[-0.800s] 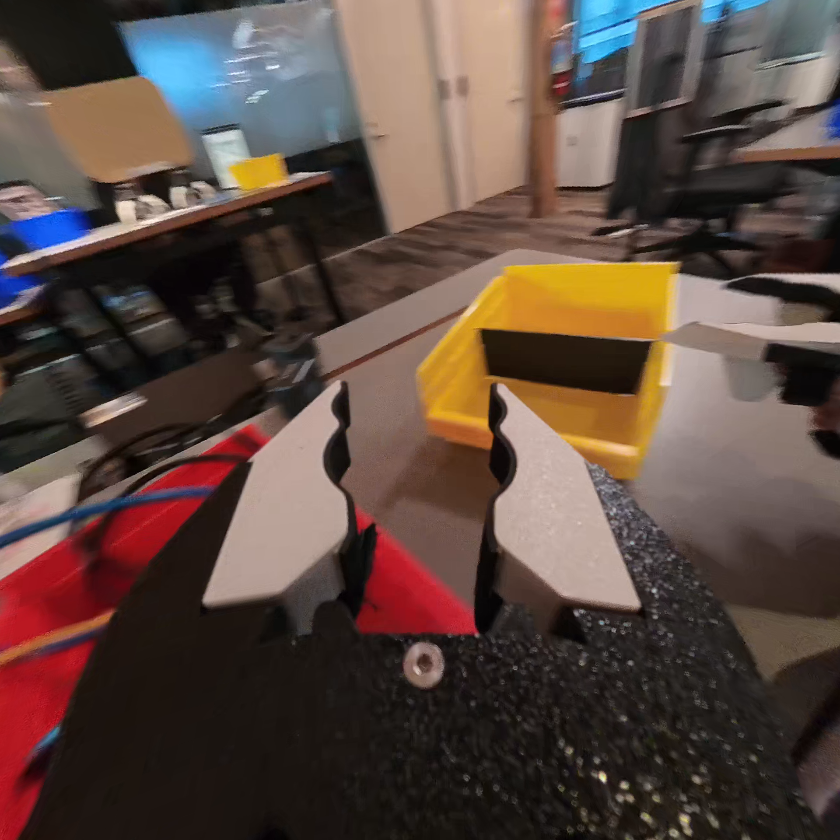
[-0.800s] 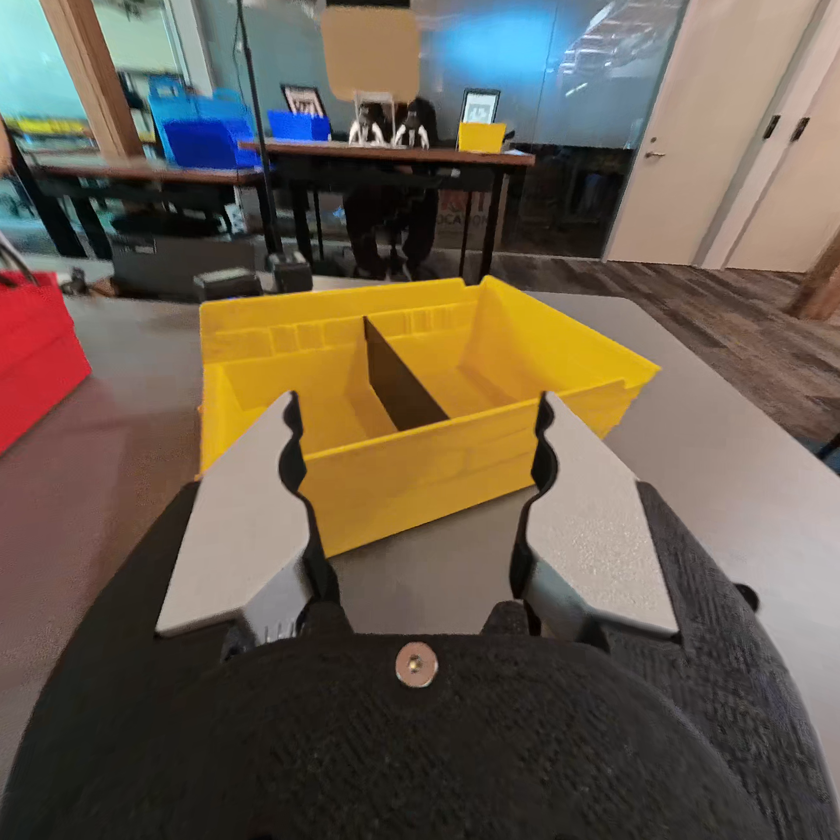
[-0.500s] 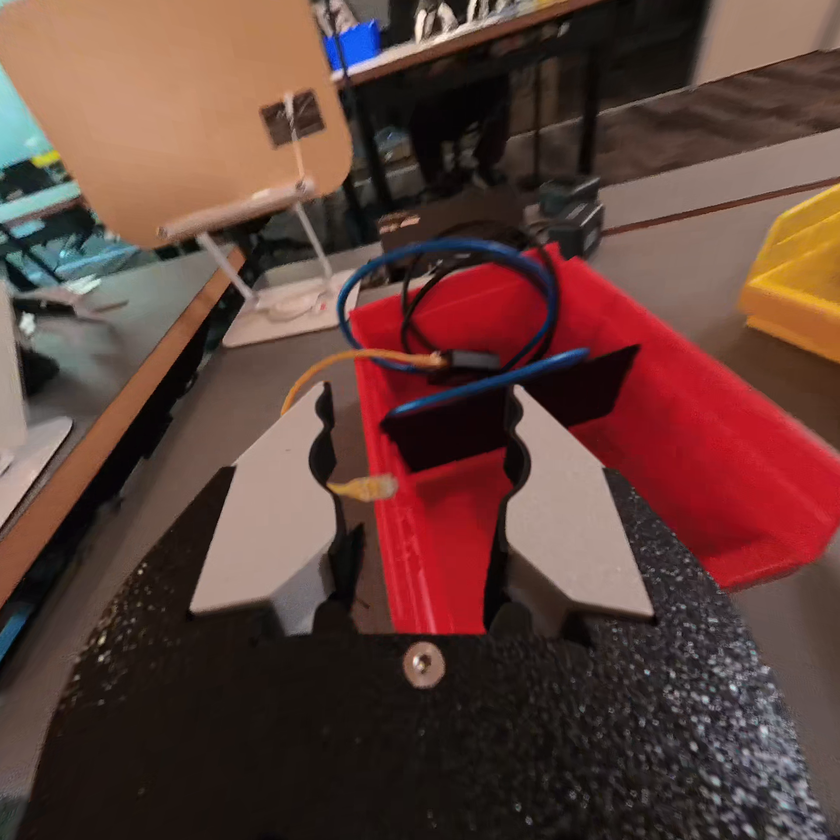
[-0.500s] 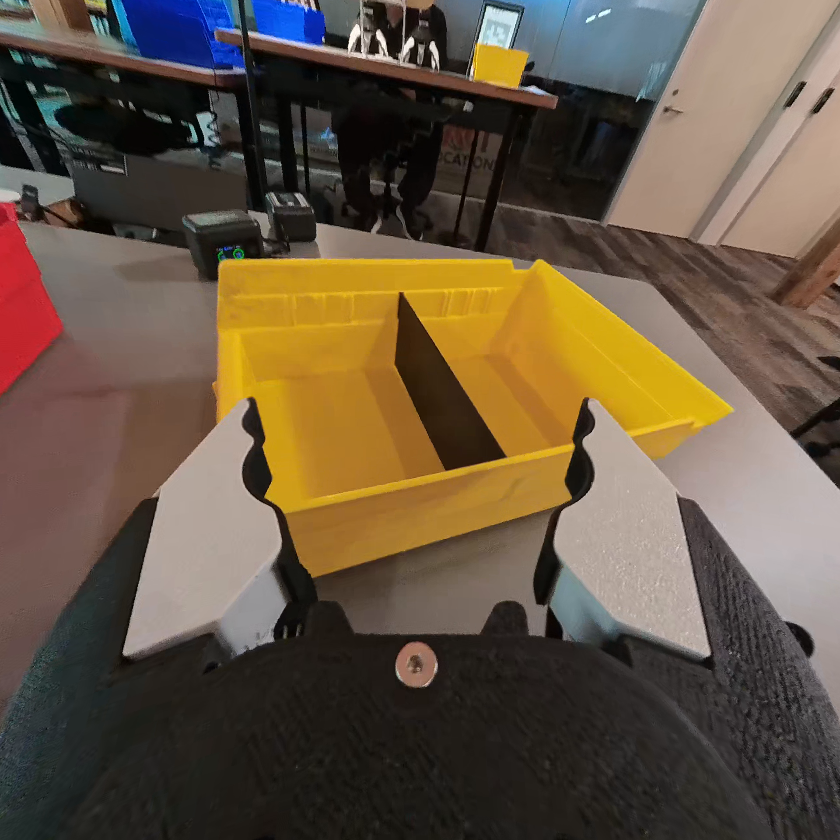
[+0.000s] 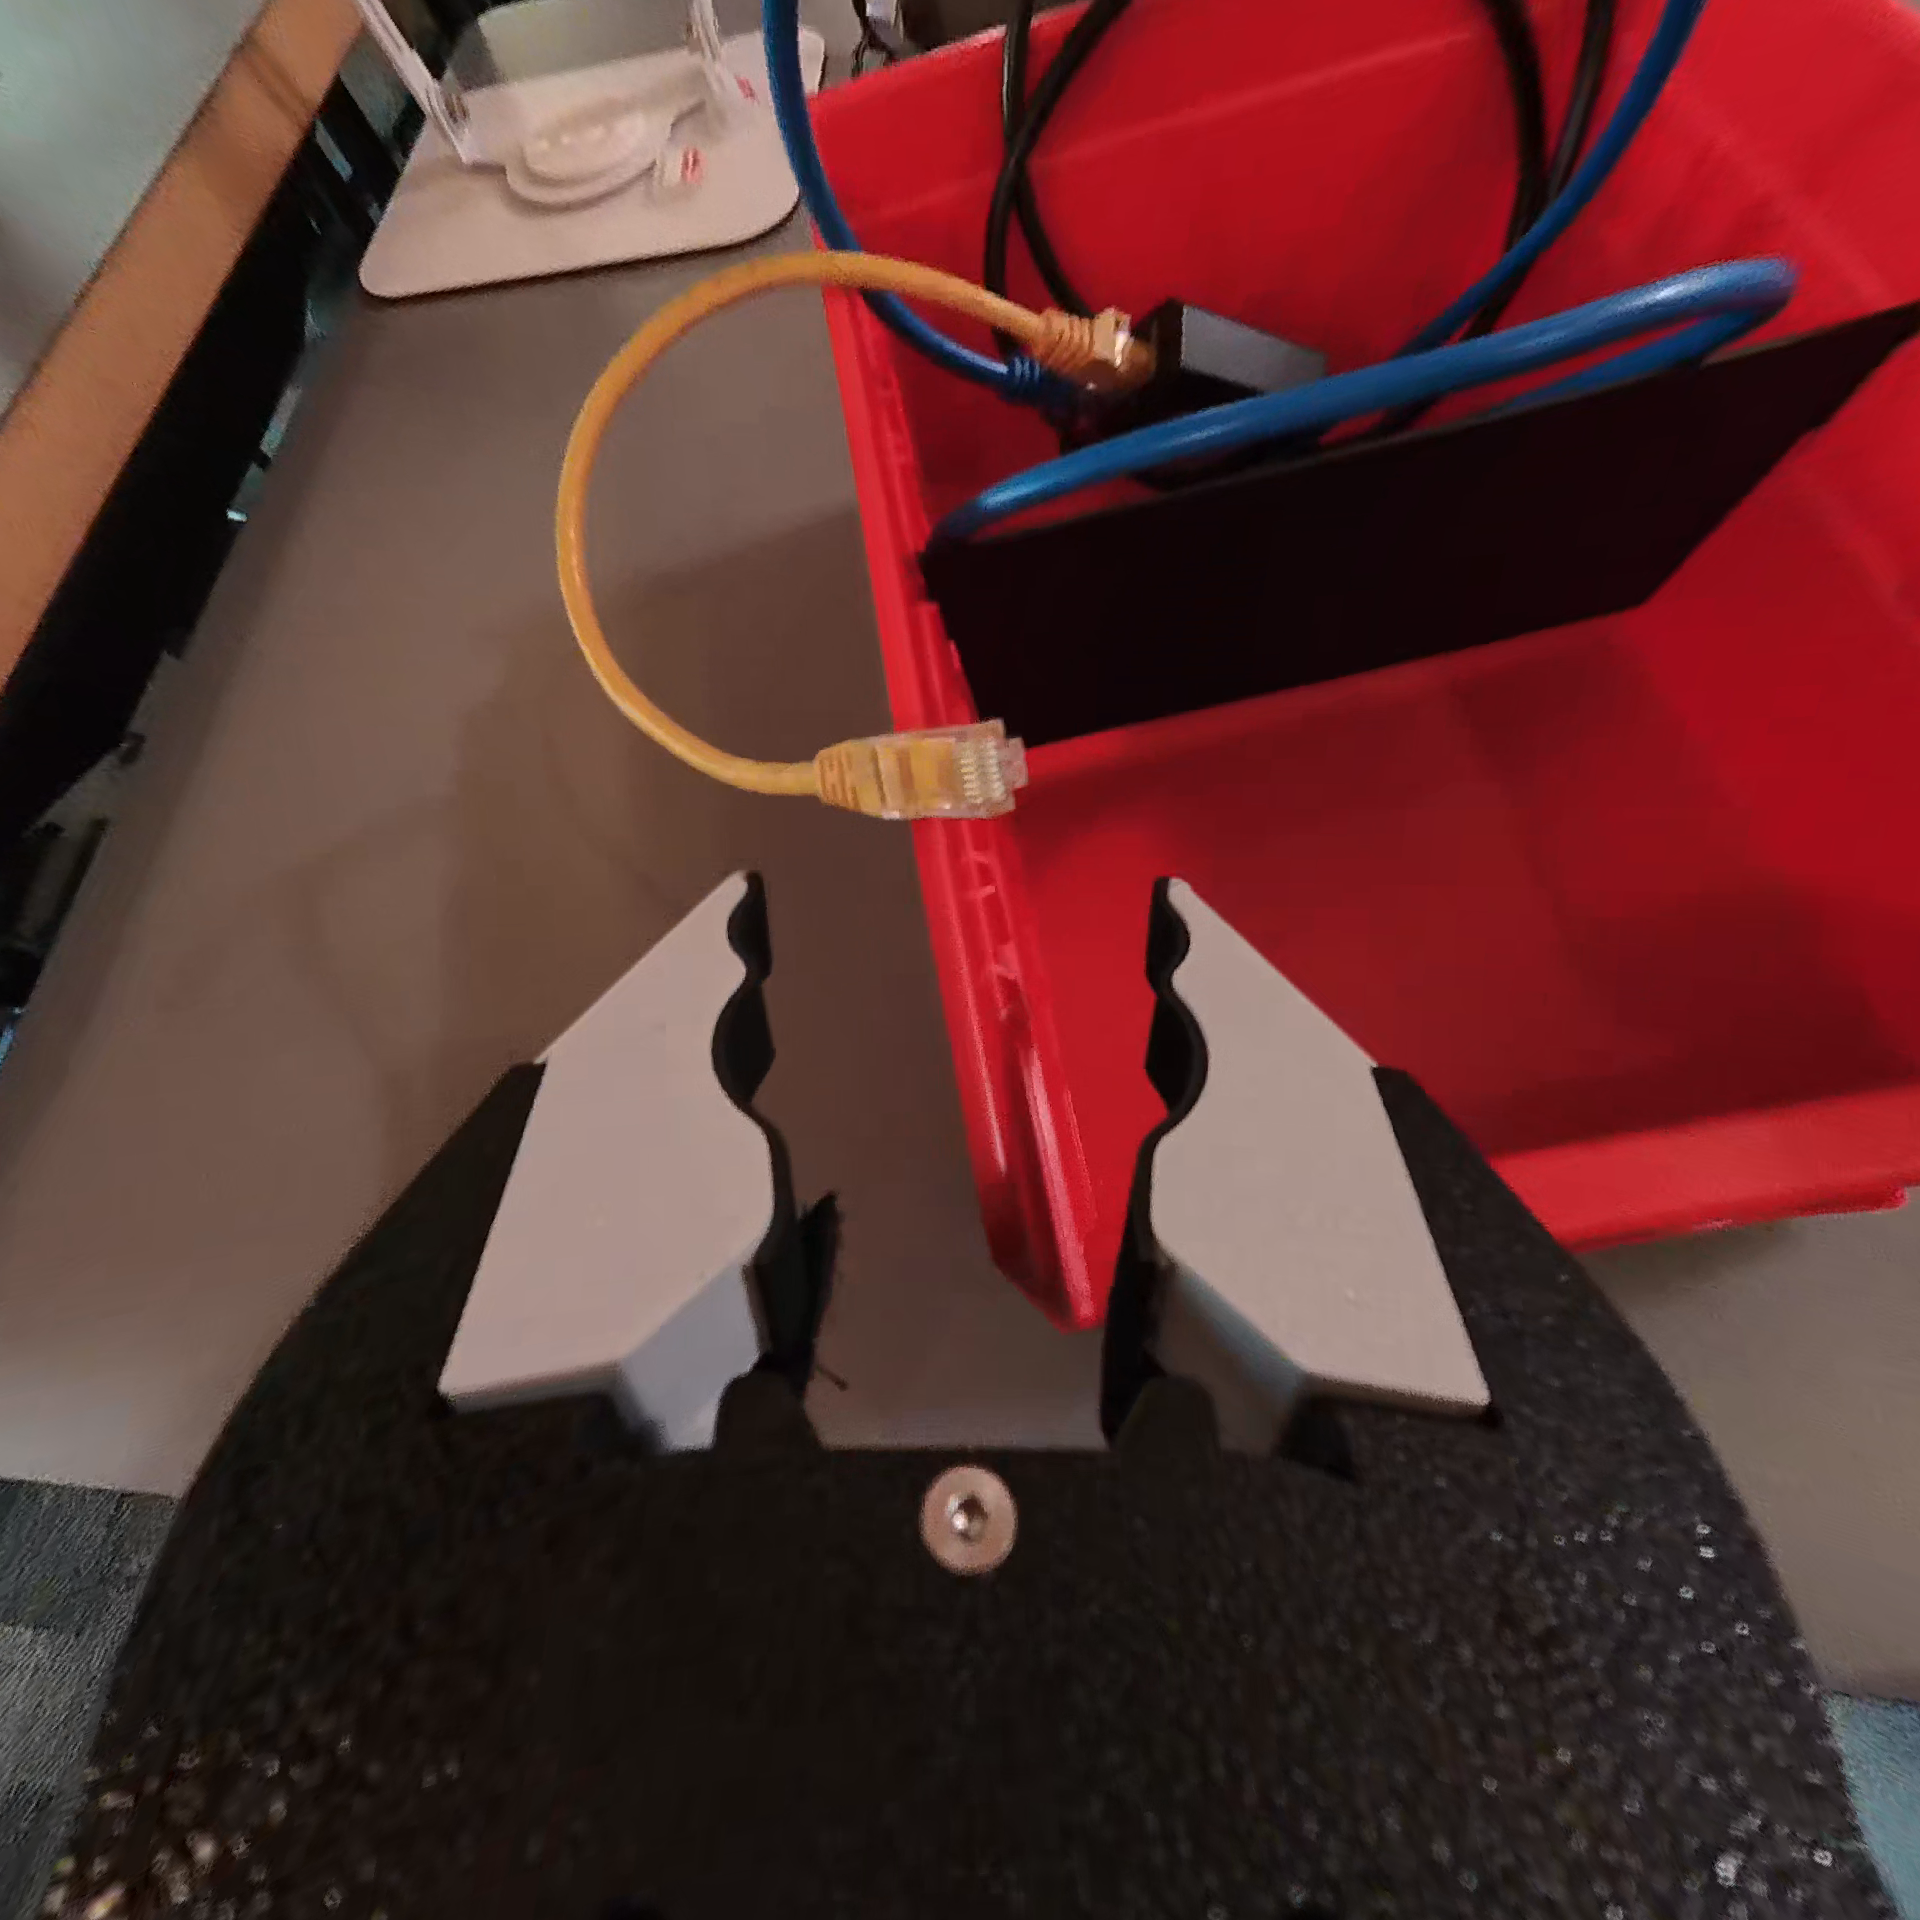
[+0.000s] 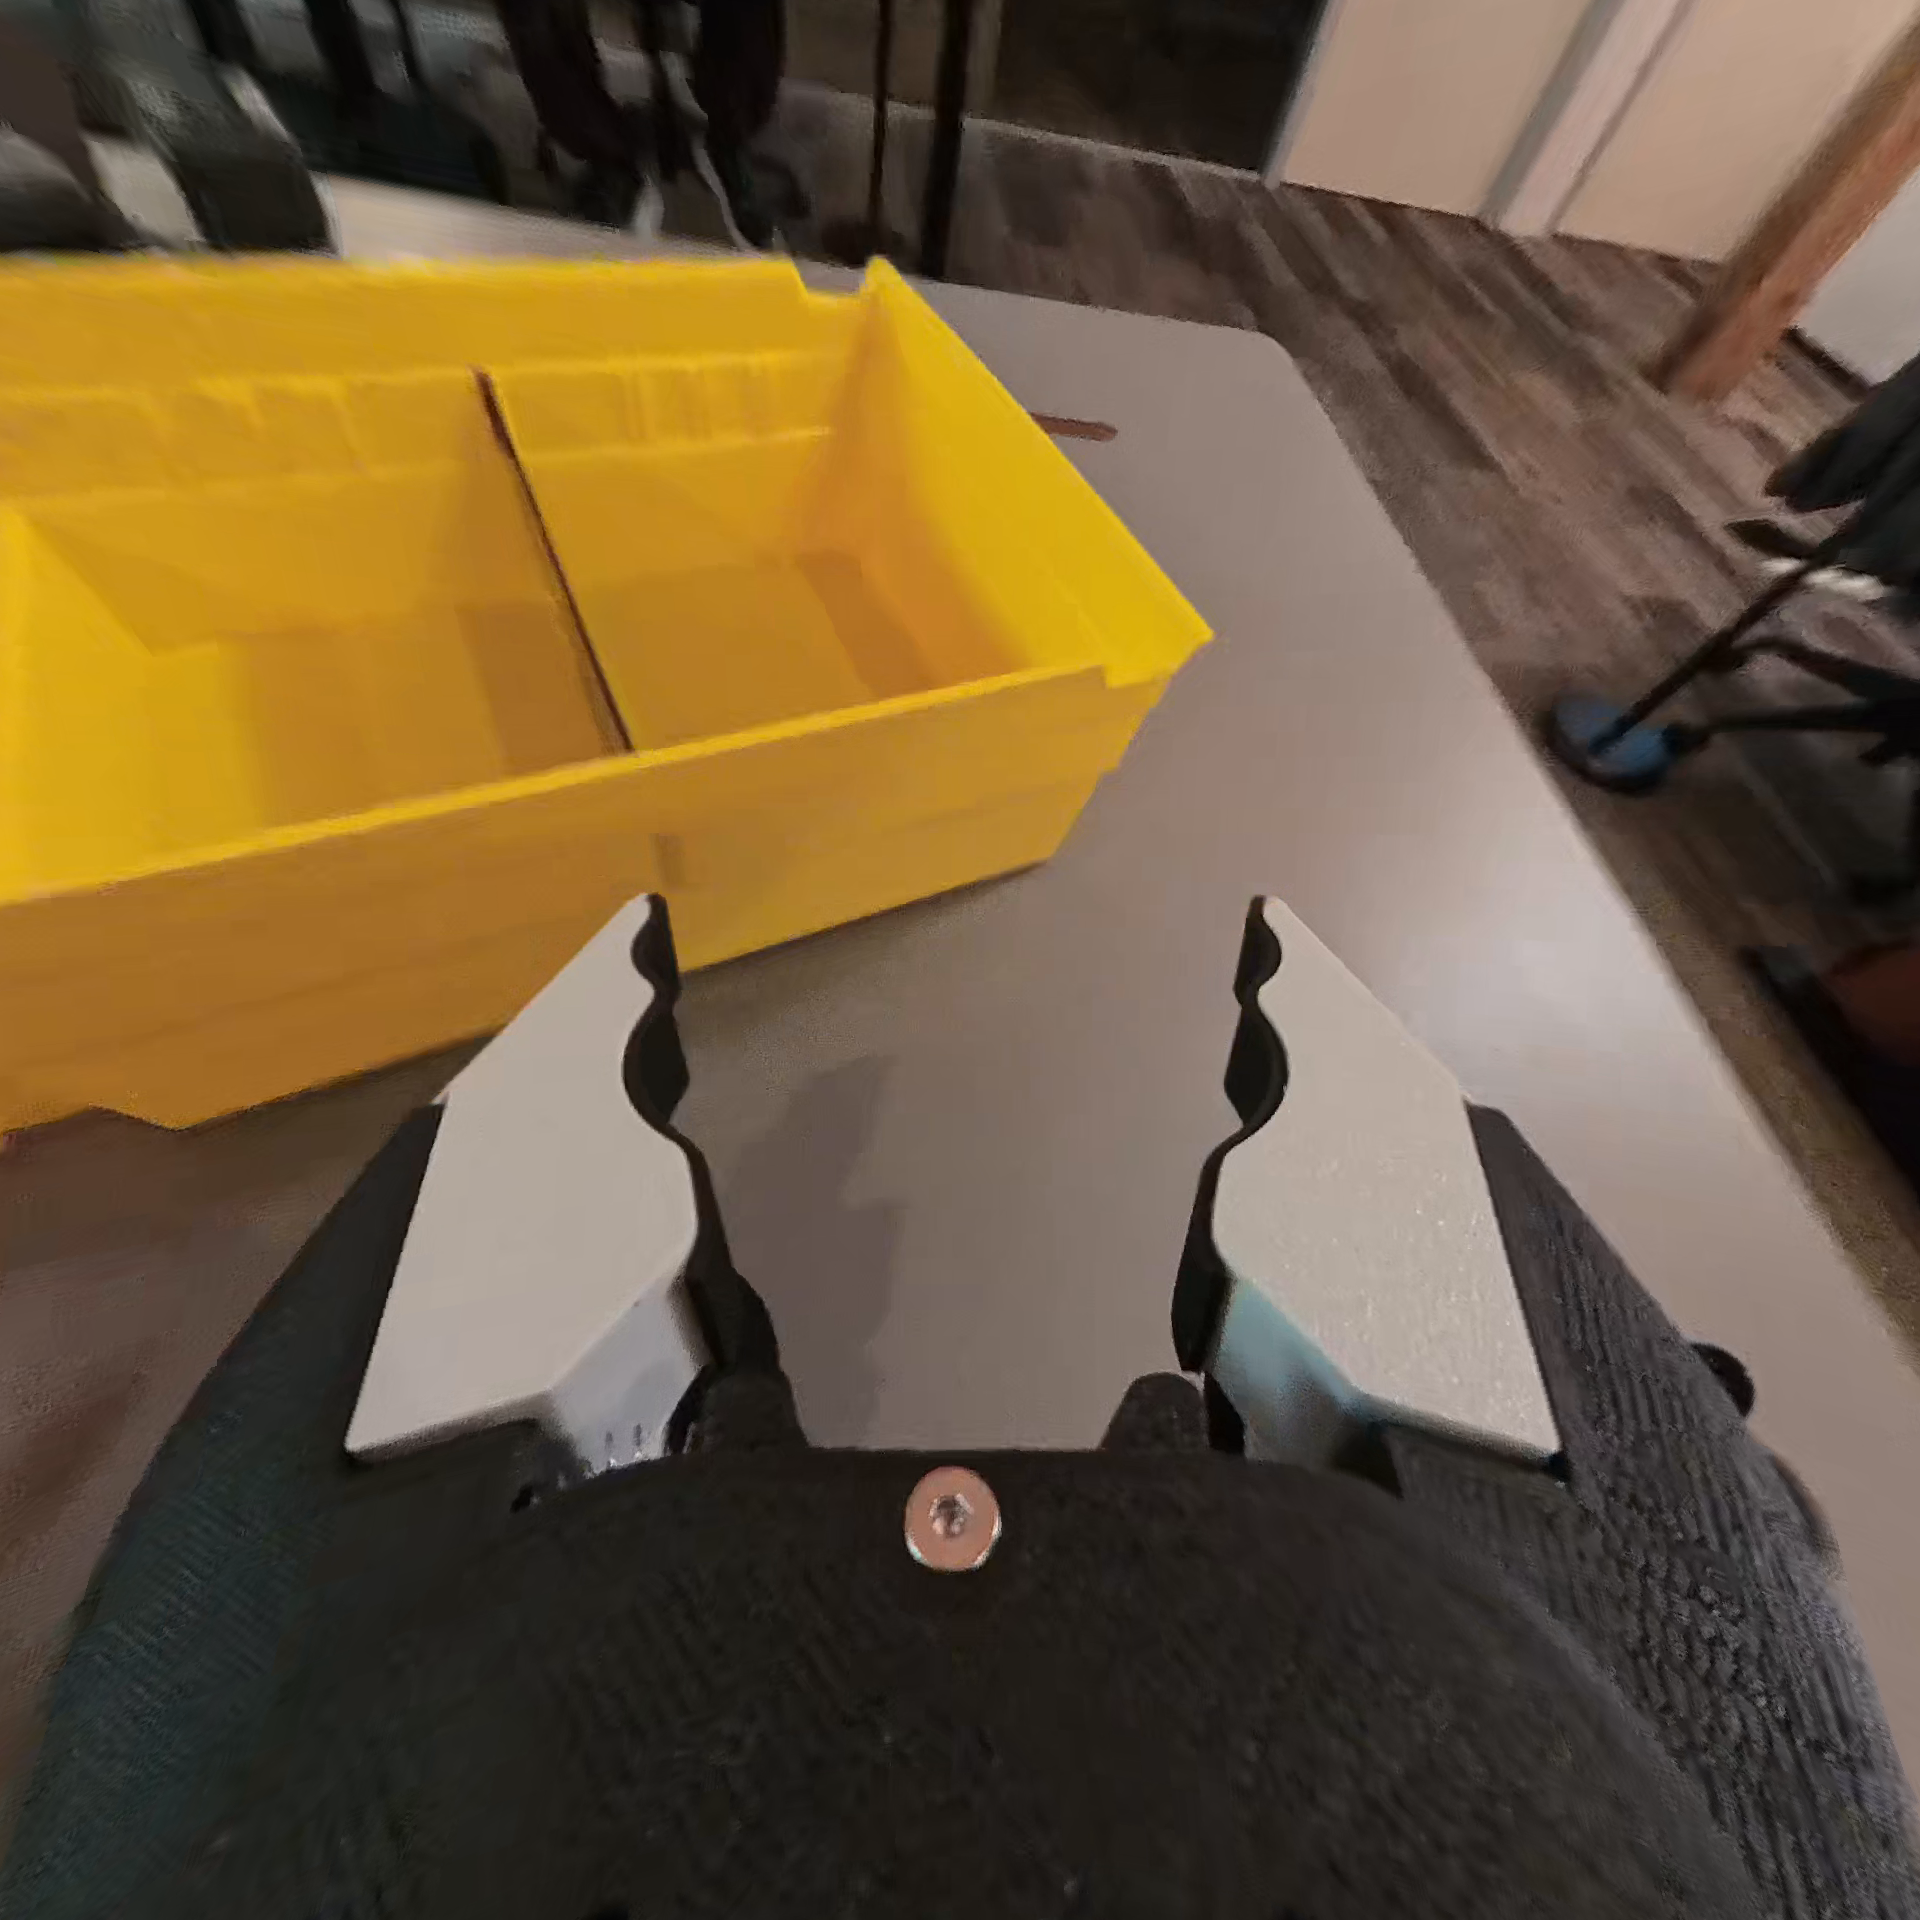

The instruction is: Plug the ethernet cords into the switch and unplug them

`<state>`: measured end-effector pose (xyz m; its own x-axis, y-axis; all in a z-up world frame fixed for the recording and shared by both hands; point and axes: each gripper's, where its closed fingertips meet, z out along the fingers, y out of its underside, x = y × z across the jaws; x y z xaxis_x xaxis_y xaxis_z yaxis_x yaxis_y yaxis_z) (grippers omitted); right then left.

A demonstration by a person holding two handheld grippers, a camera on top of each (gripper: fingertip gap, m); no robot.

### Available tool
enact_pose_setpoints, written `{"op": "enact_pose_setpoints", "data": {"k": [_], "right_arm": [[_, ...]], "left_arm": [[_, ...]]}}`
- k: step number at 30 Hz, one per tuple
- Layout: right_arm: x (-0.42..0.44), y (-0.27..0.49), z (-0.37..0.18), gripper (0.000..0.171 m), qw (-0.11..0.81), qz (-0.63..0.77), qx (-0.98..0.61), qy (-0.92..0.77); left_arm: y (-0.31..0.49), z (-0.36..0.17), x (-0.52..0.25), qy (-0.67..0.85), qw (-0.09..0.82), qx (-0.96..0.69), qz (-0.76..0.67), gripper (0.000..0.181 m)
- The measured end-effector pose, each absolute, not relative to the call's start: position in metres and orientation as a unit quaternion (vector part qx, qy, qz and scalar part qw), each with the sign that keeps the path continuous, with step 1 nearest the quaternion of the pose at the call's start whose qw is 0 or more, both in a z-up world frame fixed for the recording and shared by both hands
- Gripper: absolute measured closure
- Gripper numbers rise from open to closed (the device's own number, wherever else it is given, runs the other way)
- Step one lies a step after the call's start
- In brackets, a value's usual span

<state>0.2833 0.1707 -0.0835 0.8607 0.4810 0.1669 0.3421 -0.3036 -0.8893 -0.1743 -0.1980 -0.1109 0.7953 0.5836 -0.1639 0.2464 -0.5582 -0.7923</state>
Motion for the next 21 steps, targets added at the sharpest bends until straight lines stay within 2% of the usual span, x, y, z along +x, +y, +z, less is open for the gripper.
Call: {"op": "enact_pose_setpoints", "data": {"k": [4, 7, 10, 15, 19, 21], "right_arm": [[0.237, 0.148, -0.052, 0.040, 0.566, 0.226, -0.758, -0.232], [0.199, 0.140, -0.050, 0.021, 0.587, 0.188, -0.738, -0.275], [0.166, 0.133, -0.047, 0.021, 0.607, 0.175, -0.714, -0.301], [0.132, 0.125, -0.062, 0.020, 0.570, 0.158, -0.729, -0.345], [0.134, 0.127, -0.099, 0.020, 0.505, 0.013, -0.741, -0.443], [0.136, 0.120, -0.114, 0.035, 0.474, 0.033, -0.757, -0.449]], "left_arm": [[-0.198, -0.118, -0.177, -0.243, 0.391, -0.862, 0.214, 0.109], [-0.196, -0.120, -0.177, -0.239, 0.385, -0.864, 0.220, 0.109], [-0.196, -0.122, -0.176, -0.234, 0.381, -0.865, 0.228, 0.109], [-0.195, -0.124, -0.175, -0.228, 0.377, -0.867, 0.234, 0.109], [-0.193, -0.123, -0.176, -0.224, 0.377, -0.867, 0.238, 0.110], [-0.194, -0.122, -0.176, -0.223, 0.378, -0.866, 0.239, 0.110]]}}
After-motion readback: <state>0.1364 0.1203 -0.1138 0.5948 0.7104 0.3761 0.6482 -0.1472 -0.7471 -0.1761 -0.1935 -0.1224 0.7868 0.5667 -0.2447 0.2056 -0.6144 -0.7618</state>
